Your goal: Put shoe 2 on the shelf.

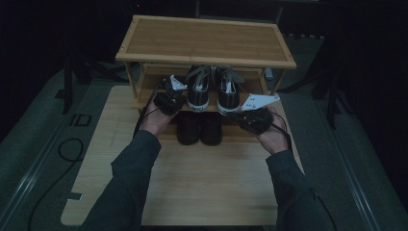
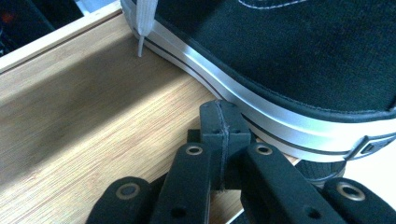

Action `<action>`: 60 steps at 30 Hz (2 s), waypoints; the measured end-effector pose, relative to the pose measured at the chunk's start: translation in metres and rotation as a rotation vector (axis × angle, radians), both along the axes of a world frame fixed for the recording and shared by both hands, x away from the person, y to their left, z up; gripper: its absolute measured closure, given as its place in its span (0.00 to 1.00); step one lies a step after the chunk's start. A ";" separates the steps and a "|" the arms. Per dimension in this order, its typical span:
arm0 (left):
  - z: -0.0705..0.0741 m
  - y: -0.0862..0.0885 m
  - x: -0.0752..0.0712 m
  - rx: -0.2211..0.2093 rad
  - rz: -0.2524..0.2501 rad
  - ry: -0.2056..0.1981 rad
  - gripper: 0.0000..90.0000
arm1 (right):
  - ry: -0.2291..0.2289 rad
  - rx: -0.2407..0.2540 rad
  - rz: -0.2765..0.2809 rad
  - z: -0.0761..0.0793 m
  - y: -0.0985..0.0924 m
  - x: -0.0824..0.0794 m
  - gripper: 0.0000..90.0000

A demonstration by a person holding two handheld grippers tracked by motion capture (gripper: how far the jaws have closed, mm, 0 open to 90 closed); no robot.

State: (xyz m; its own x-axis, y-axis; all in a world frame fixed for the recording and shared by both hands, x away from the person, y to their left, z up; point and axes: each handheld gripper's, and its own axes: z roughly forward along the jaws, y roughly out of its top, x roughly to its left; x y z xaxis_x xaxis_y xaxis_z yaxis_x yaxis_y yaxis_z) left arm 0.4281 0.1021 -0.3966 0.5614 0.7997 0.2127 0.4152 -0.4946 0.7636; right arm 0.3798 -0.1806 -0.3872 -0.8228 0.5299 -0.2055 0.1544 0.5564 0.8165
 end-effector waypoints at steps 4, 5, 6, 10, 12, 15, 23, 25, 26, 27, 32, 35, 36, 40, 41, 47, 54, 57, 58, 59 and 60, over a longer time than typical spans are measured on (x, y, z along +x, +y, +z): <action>0.000 0.000 0.000 0.001 0.000 -0.001 1.00 | 0.000 -0.003 0.002 0.000 0.003 0.000 1.00; 0.000 0.000 0.000 0.001 0.000 -0.001 1.00 | -0.001 -0.005 0.004 0.001 0.003 0.000 1.00; 0.000 0.000 0.000 0.002 0.001 -0.002 1.00 | -0.002 -0.007 0.005 0.001 0.004 0.000 1.00; 0.000 0.000 -0.001 -0.003 -0.004 0.002 1.00 | -0.001 -0.004 0.005 0.002 0.005 0.001 1.00; 0.000 0.000 -0.001 0.002 -0.009 0.001 1.00 | -0.002 -0.004 0.008 0.001 0.007 0.001 1.00; 0.000 -0.001 -0.001 0.003 -0.008 0.002 1.00 | -0.001 -0.006 0.008 -0.002 0.010 0.001 1.00; 0.000 0.000 0.000 -0.027 -0.009 0.006 1.00 | 0.000 -0.011 0.018 -0.001 0.018 0.005 1.00; -0.001 0.000 -0.001 -0.024 -0.008 0.003 1.00 | -0.010 -0.032 -0.004 -0.001 0.018 0.005 1.00; 0.000 0.000 -0.001 -0.002 -0.012 0.002 1.00 | -0.014 -0.046 -0.016 -0.003 0.017 0.006 1.00; 0.000 0.000 -0.001 0.004 -0.012 0.003 1.00 | -0.004 -0.032 -0.016 -0.004 0.015 0.007 1.00; 0.000 -0.001 -0.001 0.005 -0.011 0.002 1.00 | -0.011 -0.033 -0.015 -0.004 0.019 0.007 1.00; 0.000 -0.001 -0.001 0.005 -0.010 0.000 1.00 | -0.014 -0.041 -0.008 -0.003 0.025 0.009 1.00; 0.000 -0.001 -0.001 0.005 -0.010 0.000 1.00 | -0.012 -0.043 -0.007 -0.003 0.027 0.009 1.00; 0.000 -0.001 -0.001 0.006 -0.009 0.000 1.00 | -0.014 -0.049 -0.008 -0.003 0.030 0.010 1.00; 0.000 -0.001 -0.001 0.005 -0.008 0.000 1.00 | -0.016 -0.055 -0.010 -0.002 0.031 0.010 1.00; 0.001 -0.003 -0.001 -0.002 -0.004 0.000 1.00 | -0.013 -0.071 -0.006 -0.005 0.034 0.011 1.00; 0.002 -0.005 -0.002 0.023 0.001 -0.003 1.00 | -0.021 -0.075 0.024 -0.007 0.030 0.009 1.00; 0.002 -0.006 -0.003 0.025 0.002 -0.005 1.00 | -0.017 -0.073 0.021 -0.008 0.023 0.007 1.00; 0.002 -0.006 -0.003 0.025 0.002 -0.005 1.00 | -0.017 -0.073 0.021 -0.008 0.023 0.007 1.00; 0.002 -0.007 -0.003 0.023 0.003 -0.006 1.00 | -0.008 -0.072 0.017 -0.009 0.017 0.006 1.00; 0.002 -0.007 -0.003 0.015 -0.002 -0.001 1.00 | -0.007 -0.069 0.017 -0.010 0.016 0.006 1.00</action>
